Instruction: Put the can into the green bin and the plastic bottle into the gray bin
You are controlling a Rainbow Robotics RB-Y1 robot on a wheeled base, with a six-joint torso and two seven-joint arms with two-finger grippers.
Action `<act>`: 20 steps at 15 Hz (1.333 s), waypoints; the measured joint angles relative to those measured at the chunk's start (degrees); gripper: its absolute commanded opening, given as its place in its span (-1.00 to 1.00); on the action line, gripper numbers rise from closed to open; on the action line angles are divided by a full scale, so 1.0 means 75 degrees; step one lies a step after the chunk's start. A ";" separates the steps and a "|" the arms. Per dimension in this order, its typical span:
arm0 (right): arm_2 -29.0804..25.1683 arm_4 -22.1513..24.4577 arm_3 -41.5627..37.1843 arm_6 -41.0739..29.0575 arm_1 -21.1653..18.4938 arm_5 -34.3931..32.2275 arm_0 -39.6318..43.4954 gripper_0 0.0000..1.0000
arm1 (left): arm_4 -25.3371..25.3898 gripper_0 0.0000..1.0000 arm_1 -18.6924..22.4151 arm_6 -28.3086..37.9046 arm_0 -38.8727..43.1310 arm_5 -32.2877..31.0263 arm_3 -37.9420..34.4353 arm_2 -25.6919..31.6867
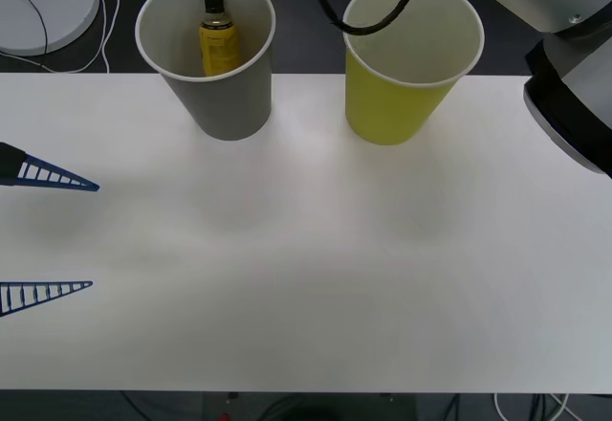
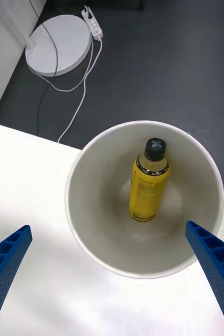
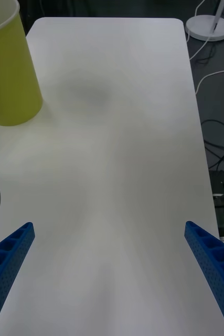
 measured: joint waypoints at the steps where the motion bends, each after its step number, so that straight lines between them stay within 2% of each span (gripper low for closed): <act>1: 0.0000 0.0000 -0.0325 -0.0035 -0.0134 0.0004 0.0140 1.00 | 0.0000 1.00 0.0000 0.0000 0.0000 0.0000 0.0000 0.0000; 5: -0.0001 0.0038 -0.1636 -0.0103 -0.0711 -0.0039 0.0790 1.00 | 0.0000 1.00 0.0000 0.0000 0.0000 0.0000 0.0000 0.0000; 8: 0.0000 0.0078 -0.2696 -0.0093 -0.1260 -0.0400 0.1394 1.00 | 0.0000 1.00 0.0000 0.0000 0.0000 0.0000 0.0000 0.0000; 15: 0.0000 0.0432 -0.5136 0.0034 -0.2736 -0.1707 0.3101 1.00 | 0.0000 1.00 0.0000 0.0000 0.0000 0.0000 0.0000 0.0000; 20: 0.0000 0.0836 -0.6724 0.0170 -0.4078 -0.3176 0.4534 1.00 | 0.0000 1.00 0.0000 0.0000 0.0000 0.0000 0.0000 0.0000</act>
